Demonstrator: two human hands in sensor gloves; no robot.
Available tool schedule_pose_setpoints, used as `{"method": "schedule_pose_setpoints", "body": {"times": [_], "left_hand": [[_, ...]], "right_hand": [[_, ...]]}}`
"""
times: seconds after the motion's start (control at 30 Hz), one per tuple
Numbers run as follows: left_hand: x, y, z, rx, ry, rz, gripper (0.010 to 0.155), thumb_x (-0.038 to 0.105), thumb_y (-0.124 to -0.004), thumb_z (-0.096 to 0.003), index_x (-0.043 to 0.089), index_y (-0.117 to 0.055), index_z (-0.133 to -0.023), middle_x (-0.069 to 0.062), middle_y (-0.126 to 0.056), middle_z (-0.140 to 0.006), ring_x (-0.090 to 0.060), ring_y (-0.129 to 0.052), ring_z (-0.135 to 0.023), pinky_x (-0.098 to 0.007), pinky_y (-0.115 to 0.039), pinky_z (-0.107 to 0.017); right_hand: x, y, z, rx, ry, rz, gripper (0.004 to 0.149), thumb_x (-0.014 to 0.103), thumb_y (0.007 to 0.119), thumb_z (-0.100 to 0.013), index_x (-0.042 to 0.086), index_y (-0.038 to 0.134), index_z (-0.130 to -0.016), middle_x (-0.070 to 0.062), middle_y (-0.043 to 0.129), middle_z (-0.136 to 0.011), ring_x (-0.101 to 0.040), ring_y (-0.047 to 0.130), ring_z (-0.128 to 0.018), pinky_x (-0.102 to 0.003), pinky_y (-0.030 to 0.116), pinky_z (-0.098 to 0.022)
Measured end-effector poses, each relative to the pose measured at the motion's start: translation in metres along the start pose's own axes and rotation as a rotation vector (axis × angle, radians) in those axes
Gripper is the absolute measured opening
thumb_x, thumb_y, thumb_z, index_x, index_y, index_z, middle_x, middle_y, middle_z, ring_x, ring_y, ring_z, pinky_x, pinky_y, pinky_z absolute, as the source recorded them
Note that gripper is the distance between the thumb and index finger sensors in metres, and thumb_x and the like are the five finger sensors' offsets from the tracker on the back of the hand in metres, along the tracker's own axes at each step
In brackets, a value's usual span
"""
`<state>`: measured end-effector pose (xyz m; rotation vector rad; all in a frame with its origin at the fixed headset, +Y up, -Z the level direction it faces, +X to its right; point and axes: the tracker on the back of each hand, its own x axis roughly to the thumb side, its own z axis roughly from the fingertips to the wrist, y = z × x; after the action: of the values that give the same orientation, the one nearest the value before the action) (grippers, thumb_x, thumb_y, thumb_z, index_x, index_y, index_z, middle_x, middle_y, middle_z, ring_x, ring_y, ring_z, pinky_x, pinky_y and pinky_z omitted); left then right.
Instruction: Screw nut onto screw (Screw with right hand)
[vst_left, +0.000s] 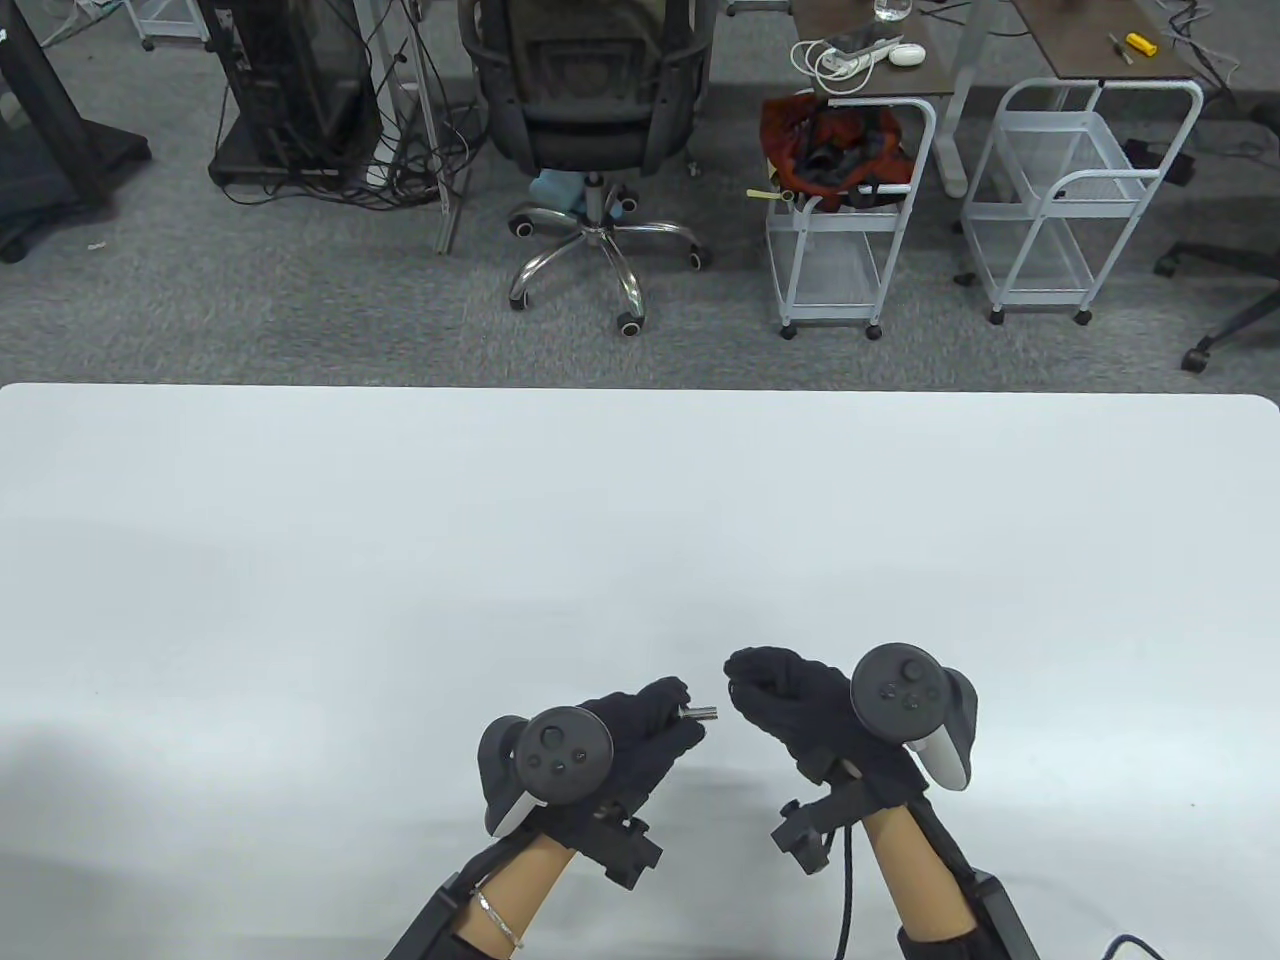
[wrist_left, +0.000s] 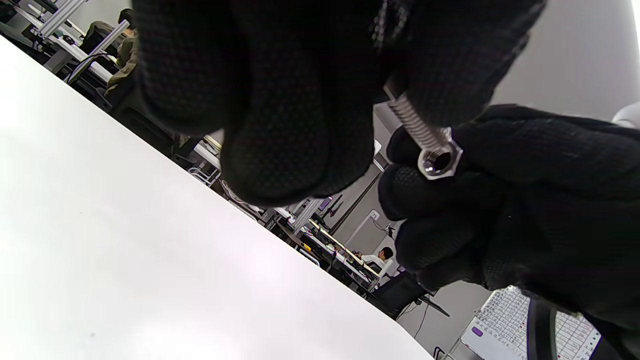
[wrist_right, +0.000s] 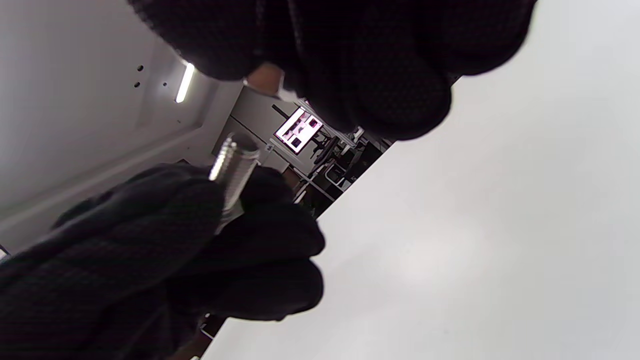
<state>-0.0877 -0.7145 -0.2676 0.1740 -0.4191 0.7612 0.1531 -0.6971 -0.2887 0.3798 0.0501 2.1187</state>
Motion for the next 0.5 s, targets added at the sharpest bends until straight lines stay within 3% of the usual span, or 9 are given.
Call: {"method": "schedule_pose_setpoints", "body": {"times": [0.5], "left_hand": [[-0.001, -0.001, -0.001, -0.019, 0.026, 0.064, 0.051, 0.043, -0.08, -0.0481, 0.005, -0.089, -0.081, -0.003, -0.112, -0.063, -0.015, -0.113, -0.048, -0.034, -0.091, -0.044]], "right_hand": [[-0.006, 0.014, 0.002, 0.034, -0.031, -0.116, 0.046, 0.032, 0.081, -0.051, 0.007, 0.078, -0.09, -0.019, 0.091, -0.076, -0.031, 0.097, -0.059, -0.05, 0.076, -0.048]]}}
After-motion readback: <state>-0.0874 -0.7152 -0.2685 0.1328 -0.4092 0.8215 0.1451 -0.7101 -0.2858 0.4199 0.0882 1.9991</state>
